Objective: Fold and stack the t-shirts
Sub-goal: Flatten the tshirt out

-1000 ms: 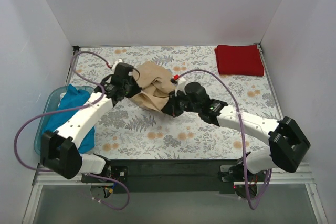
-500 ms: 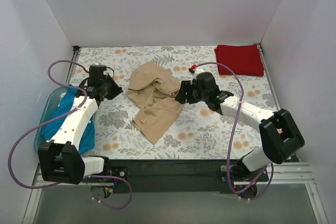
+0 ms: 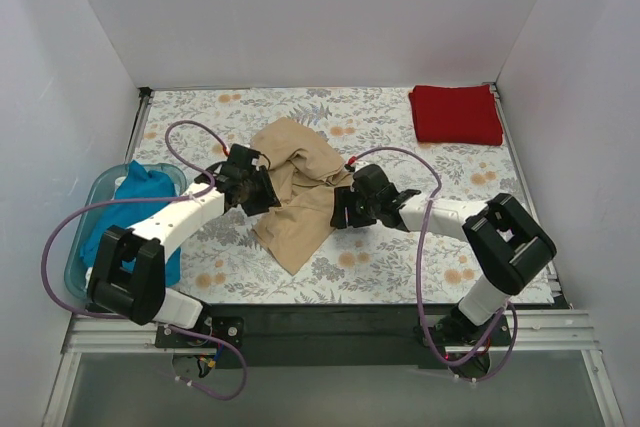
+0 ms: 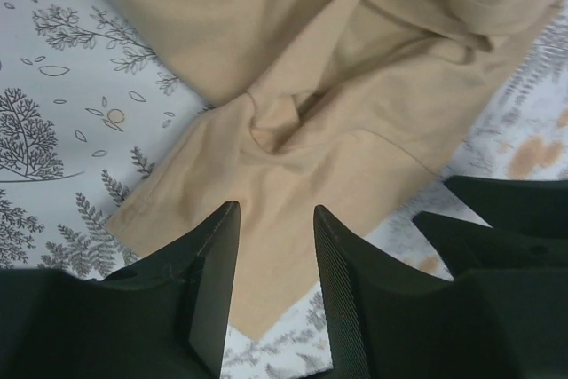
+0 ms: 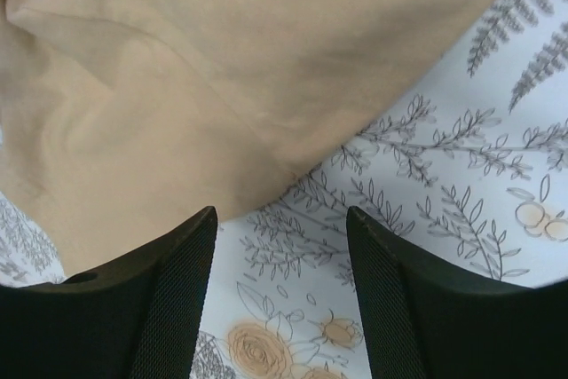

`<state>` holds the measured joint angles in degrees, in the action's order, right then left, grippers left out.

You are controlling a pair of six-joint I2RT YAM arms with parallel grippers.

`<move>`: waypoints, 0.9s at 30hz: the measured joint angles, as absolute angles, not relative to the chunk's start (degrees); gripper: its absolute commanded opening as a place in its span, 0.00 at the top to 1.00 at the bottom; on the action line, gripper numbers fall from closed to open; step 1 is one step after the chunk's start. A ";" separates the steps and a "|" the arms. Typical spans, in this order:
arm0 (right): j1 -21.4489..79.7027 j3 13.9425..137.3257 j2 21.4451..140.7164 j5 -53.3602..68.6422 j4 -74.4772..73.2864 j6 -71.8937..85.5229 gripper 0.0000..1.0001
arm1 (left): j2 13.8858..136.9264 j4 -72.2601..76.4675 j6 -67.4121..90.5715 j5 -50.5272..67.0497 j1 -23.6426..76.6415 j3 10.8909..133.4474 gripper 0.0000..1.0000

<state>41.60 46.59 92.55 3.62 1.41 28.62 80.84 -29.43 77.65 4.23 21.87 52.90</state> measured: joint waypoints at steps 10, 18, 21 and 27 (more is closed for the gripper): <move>41.91 53.25 100.86 -0.16 3.84 29.93 0.94 | 82.35 -27.49 83.46 -5.43 25.71 44.14 0.68; 30.94 45.08 89.86 -0.05 0.16 28.56 0.99 | 83.33 -26.59 81.95 -6.07 25.69 52.66 0.60; 21.56 42.68 79.02 -1.37 -4.08 26.68 0.99 | 88.05 -24.10 78.96 -2.92 25.69 61.12 0.57; 16.49 42.76 70.04 -1.72 -7.92 23.53 0.99 | 103.31 -21.85 68.60 2.22 28.95 79.75 0.48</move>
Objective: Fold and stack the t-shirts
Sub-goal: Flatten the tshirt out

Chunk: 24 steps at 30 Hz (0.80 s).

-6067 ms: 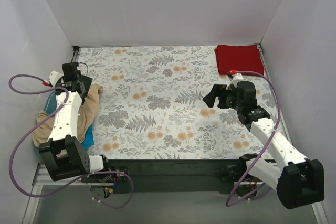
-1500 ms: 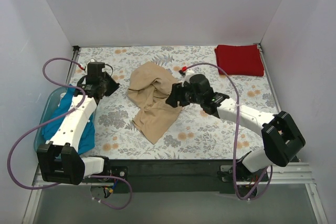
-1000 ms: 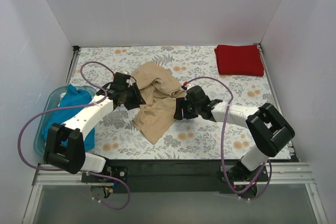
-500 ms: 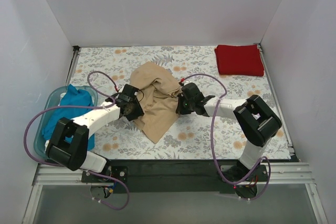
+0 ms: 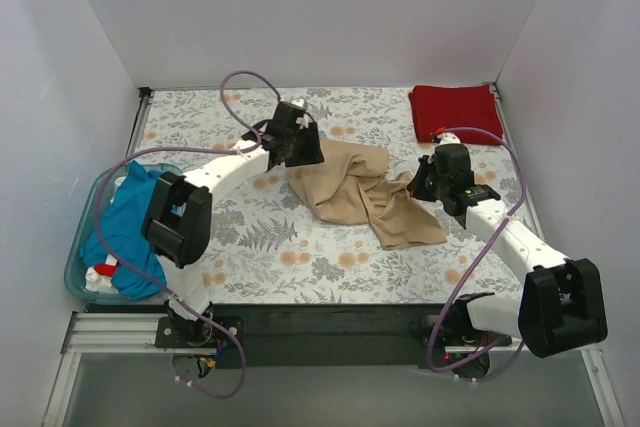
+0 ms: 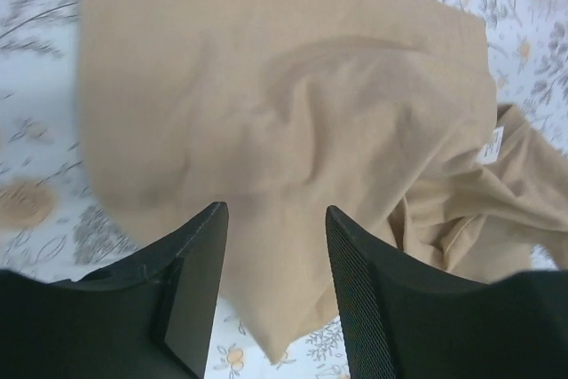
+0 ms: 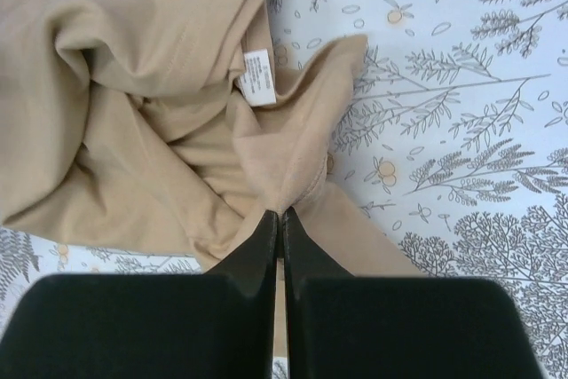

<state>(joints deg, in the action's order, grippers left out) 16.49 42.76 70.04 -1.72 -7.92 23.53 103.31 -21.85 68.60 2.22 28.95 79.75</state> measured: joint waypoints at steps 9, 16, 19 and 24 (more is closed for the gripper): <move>15.46 42.74 70.17 -1.28 -12.53 21.67 0.99 | 114.56 -23.97 55.09 -0.91 41.36 92.03 0.37; 15.05 42.74 70.17 -1.04 -13.50 21.04 0.99 | 123.55 -24.36 45.25 -10.76 45.41 104.20 0.38; 14.70 42.74 70.17 -0.91 -13.65 20.93 0.99 | 127.46 -24.97 42.89 -14.55 45.54 106.28 0.44; 13.91 42.96 70.19 -0.34 -13.85 20.75 0.99 | 130.19 -26.83 41.15 -16.73 45.50 106.34 0.88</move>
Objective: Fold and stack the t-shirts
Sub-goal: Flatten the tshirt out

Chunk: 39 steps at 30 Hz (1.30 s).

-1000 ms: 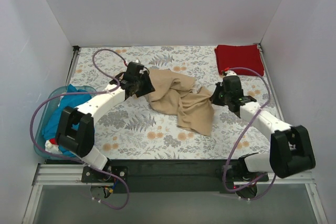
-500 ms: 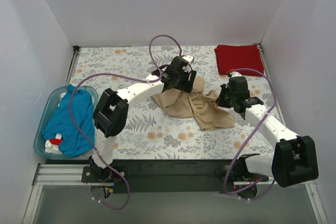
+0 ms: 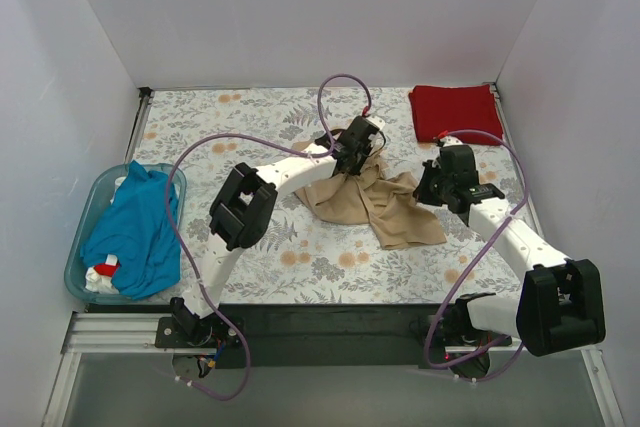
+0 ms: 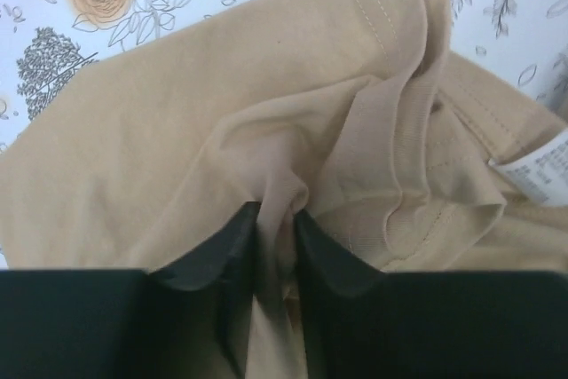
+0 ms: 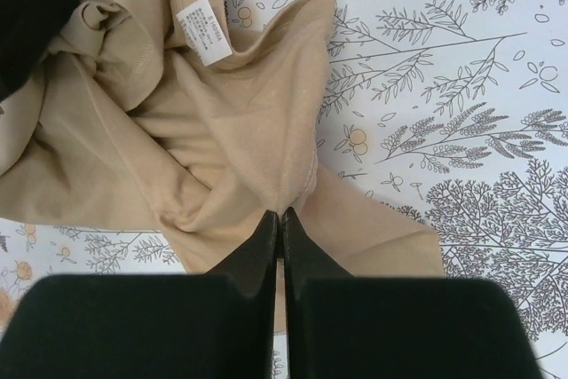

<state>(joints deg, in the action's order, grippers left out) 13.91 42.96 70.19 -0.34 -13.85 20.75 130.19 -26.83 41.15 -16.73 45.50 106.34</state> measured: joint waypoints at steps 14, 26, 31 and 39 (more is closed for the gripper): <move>2.26 53.91 72.34 5.34 -17.12 20.78 0.99 | 106.28 -22.26 61.21 -16.23 27.73 86.35 1.00; -6.70 57.12 72.12 9.26 -17.04 20.99 0.99 | 67.77 -2.70 92.53 -3.75 19.05 31.62 0.73; -6.68 54.52 72.88 10.09 -17.17 20.97 0.99 | 64.66 -7.22 97.45 -0.97 20.56 24.08 0.67; -6.70 54.39 73.82 10.66 -17.17 20.99 0.99 | 63.79 -11.44 94.41 -4.73 21.23 40.12 0.76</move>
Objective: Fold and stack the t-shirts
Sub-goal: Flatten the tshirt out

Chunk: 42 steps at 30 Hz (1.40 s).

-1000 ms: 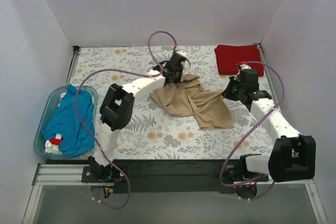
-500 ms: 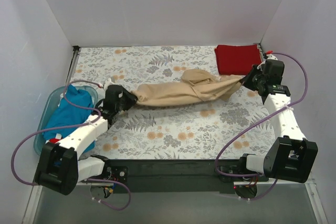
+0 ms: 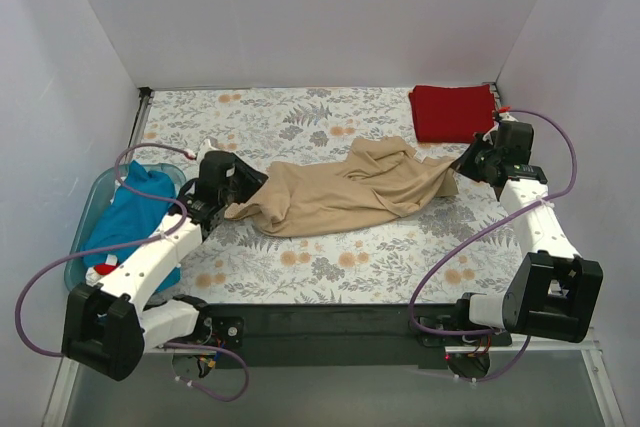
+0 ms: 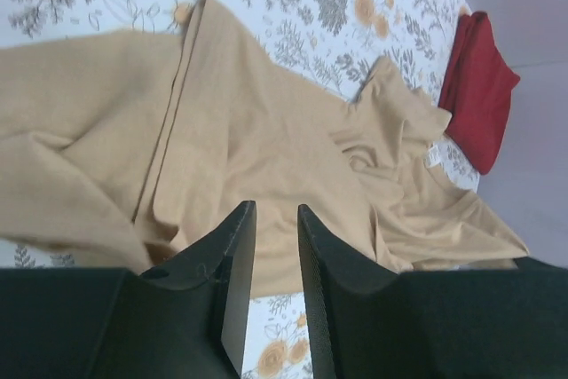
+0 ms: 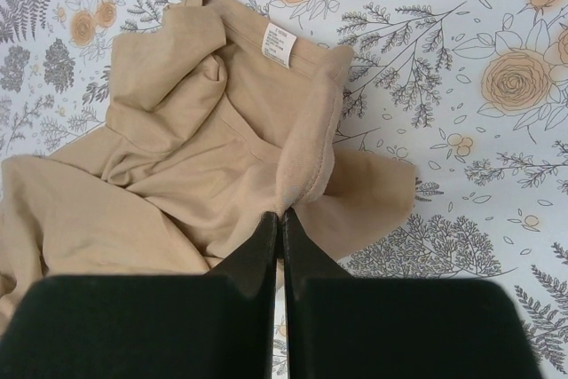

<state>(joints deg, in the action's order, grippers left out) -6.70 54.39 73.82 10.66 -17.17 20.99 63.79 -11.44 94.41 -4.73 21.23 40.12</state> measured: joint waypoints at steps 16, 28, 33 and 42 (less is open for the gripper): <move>-6.74 53.76 73.89 12.23 -16.60 21.19 0.99 | 98.83 -22.46 82.65 -13.41 22.33 67.96 0.48; -6.74 53.65 74.43 13.52 -16.56 21.19 0.99 | 116.90 -26.28 75.31 -14.44 22.31 84.53 0.62; -6.74 53.58 74.61 13.96 -16.43 21.19 0.99 | 117.10 -27.05 74.46 -14.46 22.24 85.43 0.67; -6.74 53.49 74.81 14.59 -16.16 21.19 0.99 | 121.19 -29.26 74.13 -15.90 22.24 88.23 0.65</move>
